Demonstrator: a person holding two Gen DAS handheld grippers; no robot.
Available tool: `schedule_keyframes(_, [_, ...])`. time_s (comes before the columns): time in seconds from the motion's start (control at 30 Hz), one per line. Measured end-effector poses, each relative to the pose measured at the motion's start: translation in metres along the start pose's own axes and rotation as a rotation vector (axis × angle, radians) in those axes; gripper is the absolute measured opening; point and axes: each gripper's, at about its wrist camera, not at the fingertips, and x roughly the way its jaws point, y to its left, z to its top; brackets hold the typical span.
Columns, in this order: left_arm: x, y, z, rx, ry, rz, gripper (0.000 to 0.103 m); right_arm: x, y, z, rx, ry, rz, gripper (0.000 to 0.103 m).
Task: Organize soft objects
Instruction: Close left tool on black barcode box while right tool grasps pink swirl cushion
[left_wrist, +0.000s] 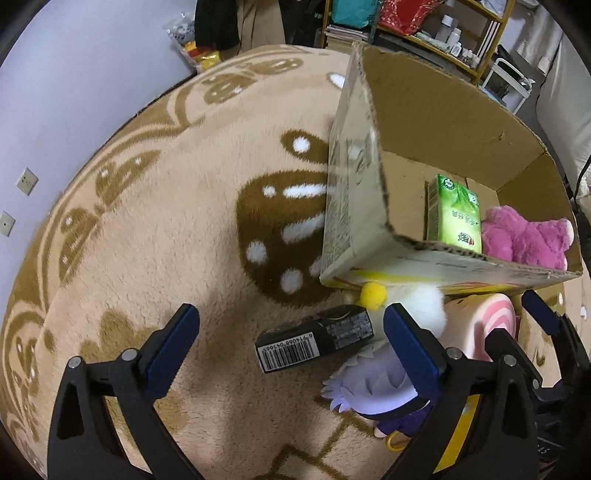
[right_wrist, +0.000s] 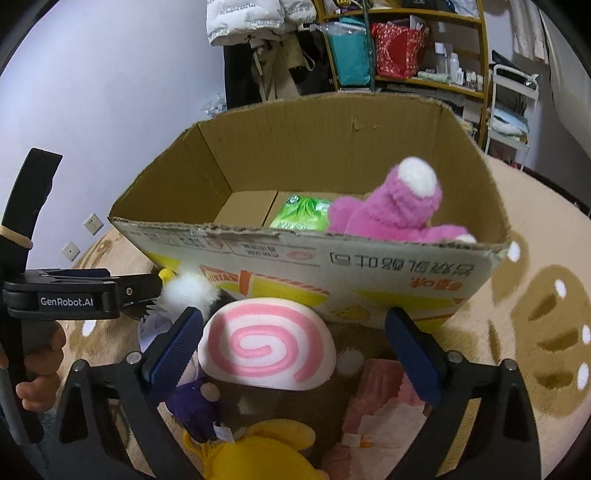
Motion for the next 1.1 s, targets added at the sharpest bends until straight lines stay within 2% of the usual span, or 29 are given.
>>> schedule_keyframes(0.27, [0.007, 0.001, -0.003, -0.019, 0.031, -0.019, 0.088, 0.008, -0.006, -0.001, 0.027, 0.04, 0.018, 0.097])
schedule_keyframes(0.67, [0.012, 0.001, -0.004, -0.025, 0.054, -0.01, 0.088, 0.012, 0.0, -0.005, 0.023, 0.057, 0.025, 0.095])
schedule_keyframes(0.77, [0.014, 0.002, -0.004, -0.03, 0.057, -0.01, 0.088, 0.014, -0.001, -0.006, 0.032, 0.067, 0.037, 0.091])
schedule_keyframes(0.97, [0.021, 0.004, -0.005, -0.036, 0.082, -0.024, 0.066, 0.017, -0.001, -0.008, 0.046, 0.087, 0.042, 0.085])
schedule_keyframes(1.07, [0.021, 0.002, -0.005, -0.028, 0.078, -0.017, 0.066, 0.019, -0.001, -0.009, 0.05, 0.104, 0.067, 0.071])
schedule_keyframes(1.1, [0.021, 0.002, -0.005, -0.026, 0.075, -0.015, 0.065, 0.019, 0.0, -0.009, 0.049, 0.108, 0.065, 0.07])
